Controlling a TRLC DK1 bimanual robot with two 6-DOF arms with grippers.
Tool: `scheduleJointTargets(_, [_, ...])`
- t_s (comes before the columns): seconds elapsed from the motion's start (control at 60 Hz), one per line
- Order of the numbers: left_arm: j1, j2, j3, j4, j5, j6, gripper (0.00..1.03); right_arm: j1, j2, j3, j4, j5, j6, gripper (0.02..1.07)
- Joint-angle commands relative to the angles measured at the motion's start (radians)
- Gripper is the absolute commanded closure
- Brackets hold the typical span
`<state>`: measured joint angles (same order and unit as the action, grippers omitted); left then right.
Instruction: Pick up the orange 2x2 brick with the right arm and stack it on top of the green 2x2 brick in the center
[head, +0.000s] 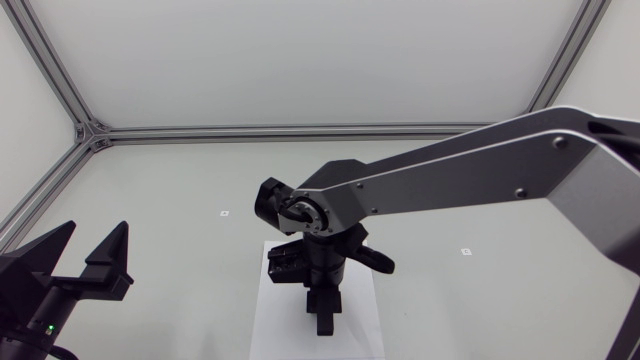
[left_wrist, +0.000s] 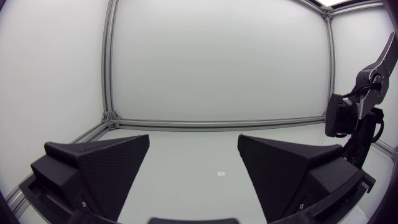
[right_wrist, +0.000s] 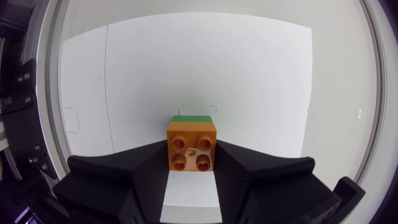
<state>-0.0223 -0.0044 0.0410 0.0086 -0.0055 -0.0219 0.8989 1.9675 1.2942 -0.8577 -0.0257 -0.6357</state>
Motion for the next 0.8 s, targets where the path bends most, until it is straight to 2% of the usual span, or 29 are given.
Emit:
scheduleJointTargets(0.0, [0.002, -0.008, -0.041, -0.013, 0.004, 0.013, 0.04, 0.012, 0.024, -0.001, 0.013, -0.006, 0.010, 0.74])
scheduleJointTargets(0.783, [0.002, -0.008, -0.041, -0.013, 0.004, 0.013, 0.04, -0.009, 0.041, 0.022, 0.019, -0.014, -0.010, 0.74])
